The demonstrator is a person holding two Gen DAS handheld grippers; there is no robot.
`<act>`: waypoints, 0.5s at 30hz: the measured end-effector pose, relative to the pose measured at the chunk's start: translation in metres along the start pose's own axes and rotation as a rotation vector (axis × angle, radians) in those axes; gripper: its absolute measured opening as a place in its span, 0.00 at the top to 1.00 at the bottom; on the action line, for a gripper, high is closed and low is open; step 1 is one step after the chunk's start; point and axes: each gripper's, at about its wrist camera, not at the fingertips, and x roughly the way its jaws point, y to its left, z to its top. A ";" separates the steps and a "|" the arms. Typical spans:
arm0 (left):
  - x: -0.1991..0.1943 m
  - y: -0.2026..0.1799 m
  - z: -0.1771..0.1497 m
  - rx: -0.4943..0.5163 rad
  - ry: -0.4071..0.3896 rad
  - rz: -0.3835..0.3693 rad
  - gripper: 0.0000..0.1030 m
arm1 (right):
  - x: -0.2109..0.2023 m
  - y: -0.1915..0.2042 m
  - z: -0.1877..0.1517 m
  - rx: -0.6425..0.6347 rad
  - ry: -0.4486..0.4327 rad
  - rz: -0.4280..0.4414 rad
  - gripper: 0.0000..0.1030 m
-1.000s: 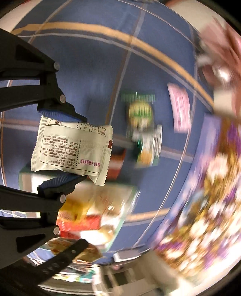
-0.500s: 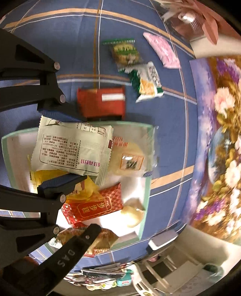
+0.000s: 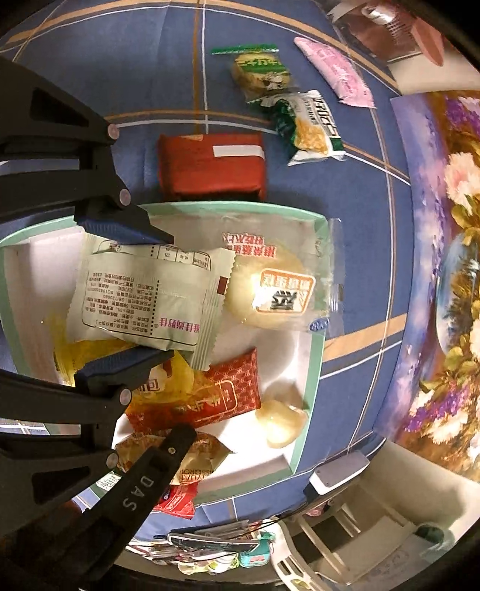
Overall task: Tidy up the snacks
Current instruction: 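Carry both held snacks over the white tray, then lower both snacks into the white tray and open both tools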
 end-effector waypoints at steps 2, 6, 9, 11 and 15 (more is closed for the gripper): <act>0.002 0.003 0.000 -0.010 0.006 -0.009 0.48 | 0.000 -0.001 0.001 0.003 0.001 -0.001 0.60; -0.002 0.004 0.001 -0.017 0.009 -0.012 0.39 | -0.001 -0.002 0.002 0.008 0.004 0.010 0.57; -0.009 0.003 0.003 -0.020 -0.001 -0.030 0.33 | -0.007 -0.004 0.004 0.009 -0.016 0.022 0.47; -0.017 0.003 0.004 -0.015 -0.015 -0.035 0.33 | -0.013 -0.003 0.007 0.011 -0.035 0.023 0.40; -0.033 0.000 0.007 -0.008 -0.055 -0.046 0.31 | -0.026 -0.004 0.010 0.019 -0.071 0.036 0.40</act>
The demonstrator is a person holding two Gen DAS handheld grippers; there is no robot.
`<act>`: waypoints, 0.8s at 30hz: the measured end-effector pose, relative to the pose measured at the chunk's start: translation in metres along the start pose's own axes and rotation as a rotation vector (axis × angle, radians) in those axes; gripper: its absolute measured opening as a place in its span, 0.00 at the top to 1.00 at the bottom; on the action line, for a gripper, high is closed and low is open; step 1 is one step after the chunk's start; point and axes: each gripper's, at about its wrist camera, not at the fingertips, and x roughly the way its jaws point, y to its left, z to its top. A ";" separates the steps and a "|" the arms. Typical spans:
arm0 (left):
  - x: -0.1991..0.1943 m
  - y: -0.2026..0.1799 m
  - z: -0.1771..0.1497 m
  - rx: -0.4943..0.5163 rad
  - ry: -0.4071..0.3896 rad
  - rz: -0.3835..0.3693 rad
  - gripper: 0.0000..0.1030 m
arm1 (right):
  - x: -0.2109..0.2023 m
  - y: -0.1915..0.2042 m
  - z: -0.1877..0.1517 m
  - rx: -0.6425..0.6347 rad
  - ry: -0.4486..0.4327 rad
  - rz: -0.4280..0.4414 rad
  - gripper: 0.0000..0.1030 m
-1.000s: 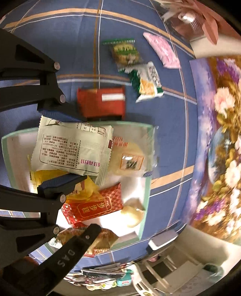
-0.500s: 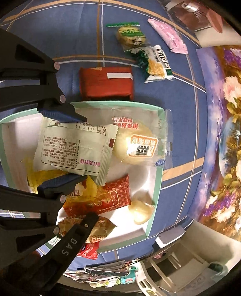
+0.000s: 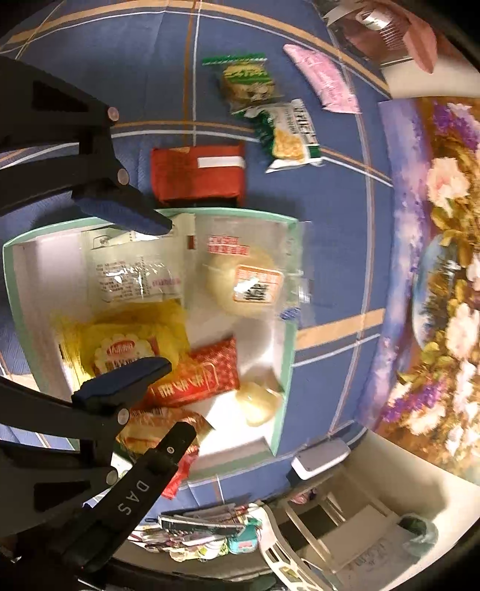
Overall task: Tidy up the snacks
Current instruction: 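Lower both snacks into the white tray and open both tools, then move both open tools back toward the remaining snacks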
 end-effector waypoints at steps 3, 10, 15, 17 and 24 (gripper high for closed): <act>-0.010 0.000 0.003 -0.011 -0.027 -0.011 0.18 | -0.010 0.002 0.001 -0.005 -0.025 0.005 0.39; -0.025 0.013 0.009 -0.052 -0.078 0.004 0.17 | -0.025 0.013 -0.001 -0.042 -0.064 0.020 0.31; -0.031 0.038 0.014 -0.118 -0.126 0.046 0.12 | -0.023 0.024 -0.004 -0.077 -0.065 0.048 0.16; -0.033 0.051 0.016 -0.160 -0.141 0.056 0.11 | -0.023 0.028 -0.005 -0.093 -0.067 0.059 0.09; -0.041 0.090 0.017 -0.267 -0.171 0.097 0.05 | -0.027 0.041 -0.010 -0.124 -0.082 0.085 0.00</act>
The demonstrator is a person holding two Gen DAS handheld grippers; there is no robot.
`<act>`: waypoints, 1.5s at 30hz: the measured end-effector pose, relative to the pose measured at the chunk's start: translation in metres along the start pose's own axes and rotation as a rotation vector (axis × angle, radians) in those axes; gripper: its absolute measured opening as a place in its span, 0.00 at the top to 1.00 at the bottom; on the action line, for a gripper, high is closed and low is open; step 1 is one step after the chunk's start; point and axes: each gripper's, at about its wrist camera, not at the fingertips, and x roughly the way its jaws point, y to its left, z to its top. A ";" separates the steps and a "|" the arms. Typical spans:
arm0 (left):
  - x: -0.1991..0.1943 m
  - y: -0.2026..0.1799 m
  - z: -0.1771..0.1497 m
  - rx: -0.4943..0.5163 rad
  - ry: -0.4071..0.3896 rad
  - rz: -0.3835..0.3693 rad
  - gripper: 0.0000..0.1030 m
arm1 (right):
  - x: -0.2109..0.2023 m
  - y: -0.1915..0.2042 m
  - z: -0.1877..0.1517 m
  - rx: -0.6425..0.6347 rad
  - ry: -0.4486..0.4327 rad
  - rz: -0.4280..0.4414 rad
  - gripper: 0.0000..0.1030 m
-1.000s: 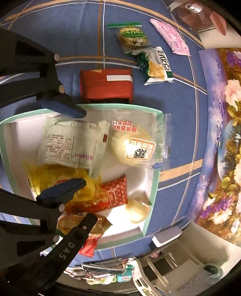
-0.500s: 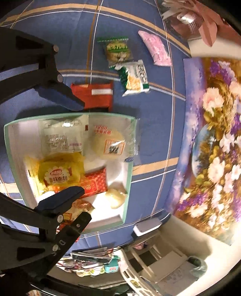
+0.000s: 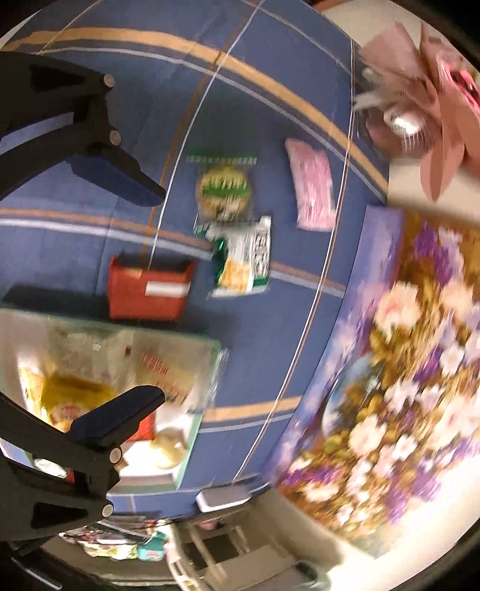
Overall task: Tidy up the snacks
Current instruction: 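Move both open tools back toward the remaining snacks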
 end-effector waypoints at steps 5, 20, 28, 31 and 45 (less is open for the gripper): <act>-0.005 0.021 0.007 -0.021 -0.015 0.058 0.05 | -0.002 0.012 -0.002 -0.024 -0.004 0.015 0.00; -0.016 0.097 0.023 -0.123 0.008 0.279 0.05 | -0.009 0.079 -0.015 -0.142 0.011 0.036 0.00; -0.006 0.120 0.028 -0.181 0.065 0.281 0.05 | 0.009 0.122 -0.022 -0.198 0.083 0.110 0.00; -0.002 0.121 0.032 -0.182 0.073 0.285 0.05 | 0.018 0.137 -0.026 -0.228 0.100 0.110 0.01; 0.034 0.133 0.049 -0.230 0.141 0.272 0.05 | 0.071 0.178 -0.024 -0.296 0.217 0.128 0.13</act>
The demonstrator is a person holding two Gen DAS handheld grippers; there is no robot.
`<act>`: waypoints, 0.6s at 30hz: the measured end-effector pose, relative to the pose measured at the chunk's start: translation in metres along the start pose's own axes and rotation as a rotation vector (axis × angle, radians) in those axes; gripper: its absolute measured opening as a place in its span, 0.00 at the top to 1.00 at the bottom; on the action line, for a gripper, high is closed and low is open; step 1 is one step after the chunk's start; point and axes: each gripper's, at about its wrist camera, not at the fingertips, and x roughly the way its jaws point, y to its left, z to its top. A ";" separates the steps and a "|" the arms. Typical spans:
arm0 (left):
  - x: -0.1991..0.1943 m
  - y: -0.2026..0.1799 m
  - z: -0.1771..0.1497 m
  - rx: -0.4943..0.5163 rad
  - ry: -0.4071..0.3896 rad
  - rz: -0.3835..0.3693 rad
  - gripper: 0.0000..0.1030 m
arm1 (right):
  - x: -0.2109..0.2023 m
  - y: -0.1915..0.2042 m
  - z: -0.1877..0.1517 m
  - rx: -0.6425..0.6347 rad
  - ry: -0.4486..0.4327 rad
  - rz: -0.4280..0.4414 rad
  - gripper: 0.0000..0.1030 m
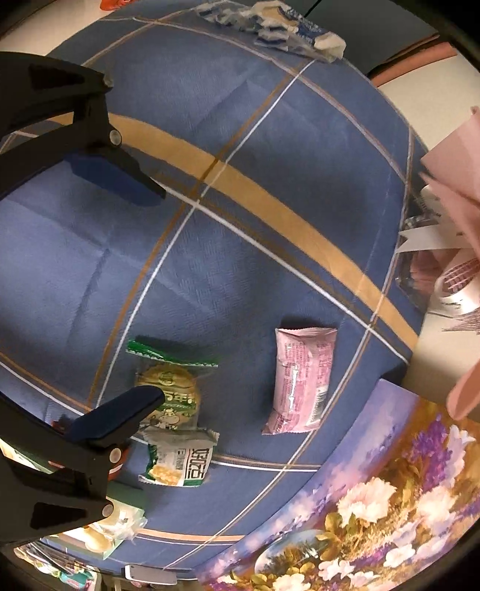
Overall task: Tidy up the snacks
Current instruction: 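Move both open tools back toward the remaining snacks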
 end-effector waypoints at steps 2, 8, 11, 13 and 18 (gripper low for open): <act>0.008 -0.001 0.003 -0.002 0.015 -0.004 0.05 | 0.007 0.001 0.002 -0.002 0.012 0.005 0.14; 0.021 -0.010 0.010 0.011 0.034 -0.028 0.05 | 0.019 0.006 0.009 -0.031 0.027 -0.004 0.21; 0.025 -0.013 0.012 0.019 0.042 -0.036 0.05 | 0.020 0.008 0.012 -0.043 0.032 0.013 0.25; 0.027 -0.013 0.012 0.018 0.046 -0.040 0.05 | 0.020 0.009 0.012 -0.051 0.036 0.024 0.26; 0.030 -0.011 0.014 0.012 0.055 -0.041 0.05 | 0.024 0.009 0.007 -0.064 0.051 0.001 0.27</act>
